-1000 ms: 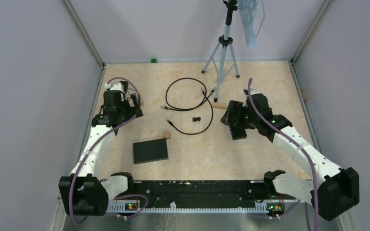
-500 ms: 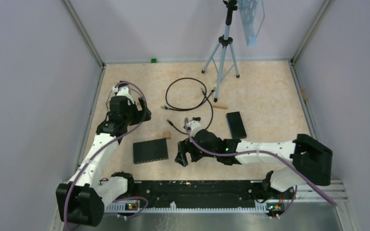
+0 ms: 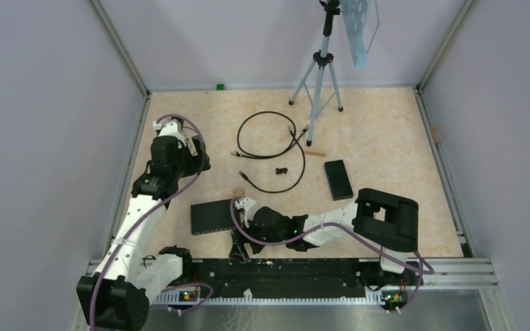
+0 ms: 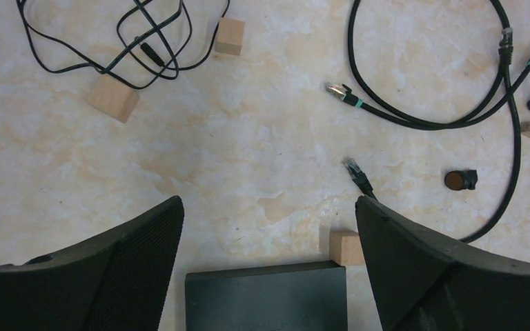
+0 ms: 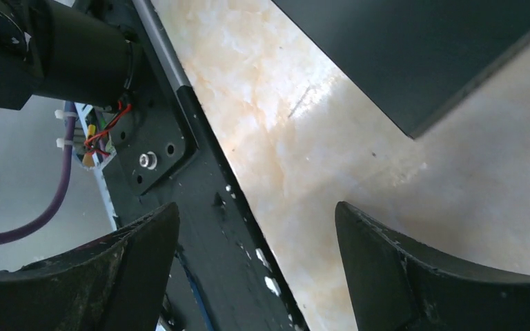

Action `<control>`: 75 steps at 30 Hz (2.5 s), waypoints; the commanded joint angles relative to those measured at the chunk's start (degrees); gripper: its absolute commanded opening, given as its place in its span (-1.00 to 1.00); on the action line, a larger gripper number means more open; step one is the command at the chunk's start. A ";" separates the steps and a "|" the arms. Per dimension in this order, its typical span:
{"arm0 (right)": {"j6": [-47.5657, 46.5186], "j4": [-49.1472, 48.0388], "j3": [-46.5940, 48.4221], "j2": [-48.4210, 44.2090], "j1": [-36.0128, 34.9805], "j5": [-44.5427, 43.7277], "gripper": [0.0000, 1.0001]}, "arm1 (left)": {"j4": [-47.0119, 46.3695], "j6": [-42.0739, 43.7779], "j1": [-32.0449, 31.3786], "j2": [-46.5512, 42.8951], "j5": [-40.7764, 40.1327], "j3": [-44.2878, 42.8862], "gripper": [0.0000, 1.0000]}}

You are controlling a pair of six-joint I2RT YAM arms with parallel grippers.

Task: Insert the plug into the switch port
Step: Move the connector to the corner of the board.

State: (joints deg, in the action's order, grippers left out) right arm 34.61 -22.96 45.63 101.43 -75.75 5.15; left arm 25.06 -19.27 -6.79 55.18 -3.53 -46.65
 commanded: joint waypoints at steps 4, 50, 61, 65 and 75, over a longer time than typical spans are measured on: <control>-2.55 -4.08 5.25 5.76 -0.53 2.74 0.64 | 1.21 1.25 0.54 -2.96 -5.06 -1.60 0.97; -8.81 10.07 22.58 15.23 12.53 -7.41 0.66 | 0.01 -0.30 10.10 -0.09 2.91 -1.31 0.97; -14.03 9.51 13.36 2.35 14.69 -6.03 0.67 | -0.69 -0.75 10.39 1.52 2.66 -1.30 0.97; -13.53 12.77 5.19 -8.54 14.66 -9.92 0.67 | -2.10 -2.34 10.40 4.23 4.54 -1.00 0.97; -19.63 26.83 3.32 -21.23 15.45 -22.09 0.69 | -7.60 -0.83 10.40 0.63 8.71 1.20 0.97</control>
State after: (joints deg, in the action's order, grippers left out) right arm 19.51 -3.38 46.52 81.25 -60.82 -9.54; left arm 22.50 -20.80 3.36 59.00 3.64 -46.76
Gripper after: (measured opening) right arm 0.842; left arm 0.987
